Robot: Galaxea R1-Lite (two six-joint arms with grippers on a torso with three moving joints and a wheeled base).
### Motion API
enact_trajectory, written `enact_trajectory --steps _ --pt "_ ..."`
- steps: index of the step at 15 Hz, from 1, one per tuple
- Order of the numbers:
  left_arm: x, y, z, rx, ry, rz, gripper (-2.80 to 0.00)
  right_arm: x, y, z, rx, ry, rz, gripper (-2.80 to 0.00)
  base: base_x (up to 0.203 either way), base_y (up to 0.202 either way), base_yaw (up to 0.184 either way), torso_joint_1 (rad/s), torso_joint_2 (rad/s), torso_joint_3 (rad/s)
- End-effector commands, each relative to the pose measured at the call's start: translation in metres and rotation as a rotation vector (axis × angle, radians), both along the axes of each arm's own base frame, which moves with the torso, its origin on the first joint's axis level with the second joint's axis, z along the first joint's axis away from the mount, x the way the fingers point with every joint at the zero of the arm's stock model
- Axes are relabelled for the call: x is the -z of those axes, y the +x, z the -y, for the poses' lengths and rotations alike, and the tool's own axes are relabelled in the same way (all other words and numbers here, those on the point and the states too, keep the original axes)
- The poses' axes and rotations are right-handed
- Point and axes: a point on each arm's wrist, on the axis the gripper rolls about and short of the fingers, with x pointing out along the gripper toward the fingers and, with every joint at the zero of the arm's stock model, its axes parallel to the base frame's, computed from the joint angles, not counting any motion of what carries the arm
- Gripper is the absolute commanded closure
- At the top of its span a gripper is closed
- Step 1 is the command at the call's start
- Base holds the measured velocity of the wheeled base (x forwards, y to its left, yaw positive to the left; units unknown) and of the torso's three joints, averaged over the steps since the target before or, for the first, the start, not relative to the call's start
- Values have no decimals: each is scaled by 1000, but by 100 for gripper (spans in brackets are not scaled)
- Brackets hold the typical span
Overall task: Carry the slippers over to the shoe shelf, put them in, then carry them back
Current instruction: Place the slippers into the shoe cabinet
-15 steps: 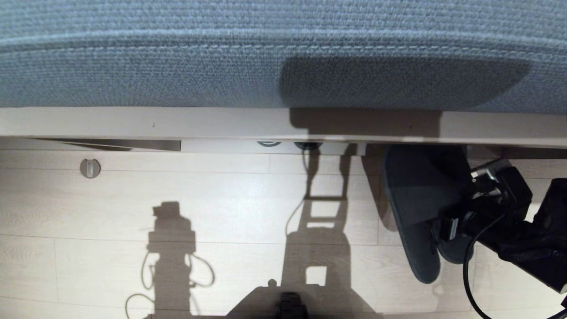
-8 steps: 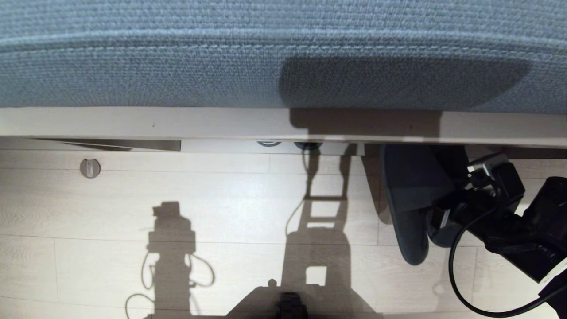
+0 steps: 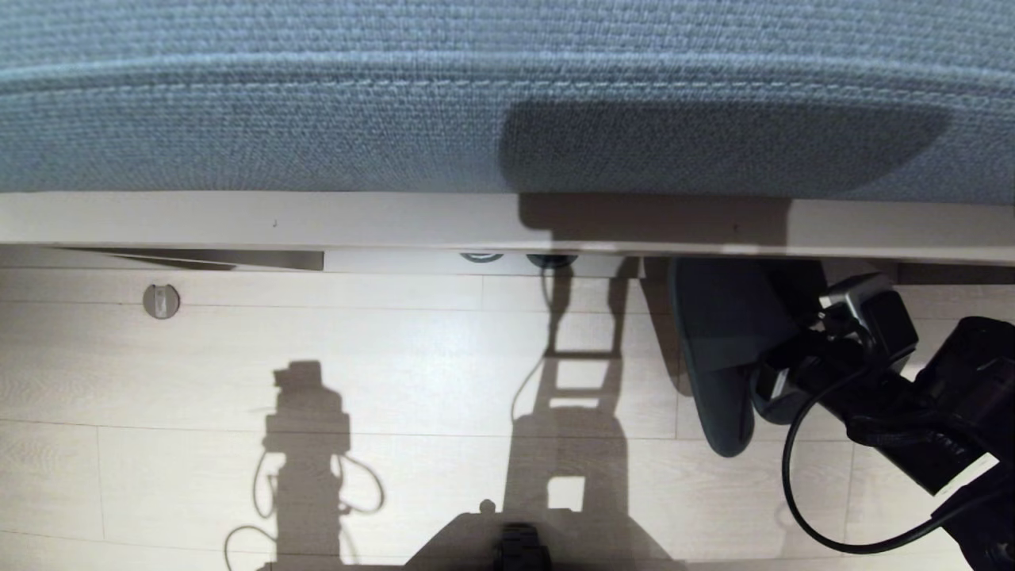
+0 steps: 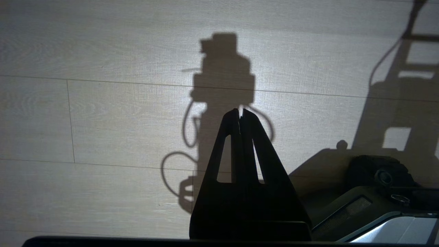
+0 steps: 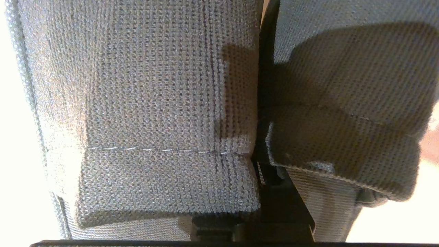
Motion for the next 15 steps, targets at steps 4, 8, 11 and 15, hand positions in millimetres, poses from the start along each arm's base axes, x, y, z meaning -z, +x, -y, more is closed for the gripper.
enact_trajectory --steps 4,8,11,15 --pt "0 0 0 -1 -1 1 0 -5 12 -2 1 -13 40 0 0 0 0 0 0 0" --pt "0 0 0 -1 -1 1 0 -16 28 -2 14 -8 97 0 0 0 0 0 0 0" --pt "0 0 0 -1 -1 1 0 -12 34 -3 15 -17 90 0 0 0 0 0 0 0" --pt "0 0 0 -1 -1 1 0 -14 39 -3 18 -33 113 0 0 0 0 0 0 0"
